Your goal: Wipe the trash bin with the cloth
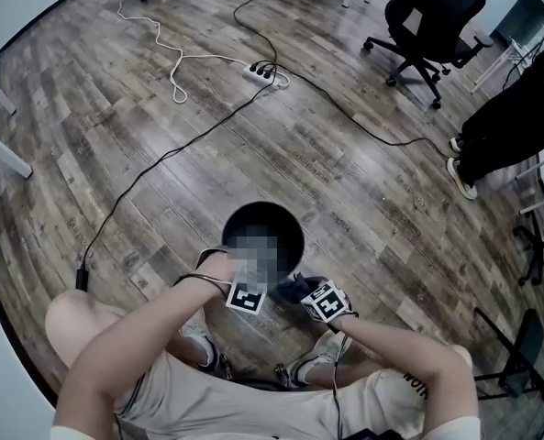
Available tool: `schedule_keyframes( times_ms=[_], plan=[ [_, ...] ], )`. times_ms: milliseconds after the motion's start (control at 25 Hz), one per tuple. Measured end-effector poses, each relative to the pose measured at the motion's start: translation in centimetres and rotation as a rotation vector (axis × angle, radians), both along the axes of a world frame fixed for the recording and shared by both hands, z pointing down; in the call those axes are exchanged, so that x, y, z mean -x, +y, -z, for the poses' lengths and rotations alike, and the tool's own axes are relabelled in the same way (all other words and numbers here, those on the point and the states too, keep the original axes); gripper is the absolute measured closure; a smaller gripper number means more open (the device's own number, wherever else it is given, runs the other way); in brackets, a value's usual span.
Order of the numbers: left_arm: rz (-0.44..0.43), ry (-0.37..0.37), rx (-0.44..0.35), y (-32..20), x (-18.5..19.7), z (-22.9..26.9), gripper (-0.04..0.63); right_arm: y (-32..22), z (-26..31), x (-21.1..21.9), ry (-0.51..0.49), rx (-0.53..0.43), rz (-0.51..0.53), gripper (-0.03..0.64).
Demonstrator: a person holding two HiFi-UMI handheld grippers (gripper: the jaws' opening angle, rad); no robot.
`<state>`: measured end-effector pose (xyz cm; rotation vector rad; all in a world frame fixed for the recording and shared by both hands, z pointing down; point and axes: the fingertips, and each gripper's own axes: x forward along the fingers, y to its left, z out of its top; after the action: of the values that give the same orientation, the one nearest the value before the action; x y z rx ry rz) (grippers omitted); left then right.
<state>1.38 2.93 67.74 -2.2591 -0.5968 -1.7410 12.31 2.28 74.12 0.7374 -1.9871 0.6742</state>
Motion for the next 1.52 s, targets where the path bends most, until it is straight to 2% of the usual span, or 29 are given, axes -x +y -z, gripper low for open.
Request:
schedule_keyframes(
  times_ms=[80,160,280,320,400,480,640,880,1120,1400,1520],
  plan=[
    [-0.059,-0.037,-0.006,0.2,1.3,-0.5,0.436,0.5,2.9,-0.3,-0.001,-0.012,-0.022,0.536],
    [-0.114,-0.059,-0.067,-0.1,2.2,-1.3,0.436,0.4,5.6,-0.4,-0.011,-0.015,-0.071,0.536],
    [-0.144,-0.068,-0.163,-1.1,2.8,-2.6,0.437,-0.1,8.7,0.7,-0.055,-0.002,-0.123,0.537],
    [-0.150,-0.068,-0.183,-1.2,2.8,-2.9,0.449,-0.3,9.3,1.2,-0.064,0.000,-0.124,0.537],
    [-0.168,-0.076,-0.195,-1.1,2.7,-3.1,0.545,-0.7,9.5,2.2,-0.070,-0.004,-0.112,0.537],
    [-0.173,-0.084,-0.158,-0.1,2.3,-3.0,0.569,-1.1,8.9,2.9,-0.071,-0.003,-0.115,0.537],
    [-0.152,-0.071,-0.129,0.6,1.5,-2.9,0.572,-1.2,6.9,3.0,-0.092,0.060,-0.199,0.538],
    [-0.142,-0.052,-0.144,0.4,1.1,-2.8,0.572,-2.1,2.7,2.3,0.003,-0.003,-0.113,0.538],
    [-0.093,-0.060,-0.140,0.6,0.4,-2.9,0.572,-2.4,-4.1,1.5,0.045,-0.088,-0.059,0.538],
    [0.023,-0.054,-0.153,0.6,-1.1,-2.9,0.572,-3.4,-12.1,0.3,0.096,-0.091,-0.170,0.540],
    [0.056,-0.055,-0.160,0.5,-1.6,-2.9,0.571,-3.6,-13.9,-0.2,0.015,-0.057,-0.288,0.540]
  ],
)
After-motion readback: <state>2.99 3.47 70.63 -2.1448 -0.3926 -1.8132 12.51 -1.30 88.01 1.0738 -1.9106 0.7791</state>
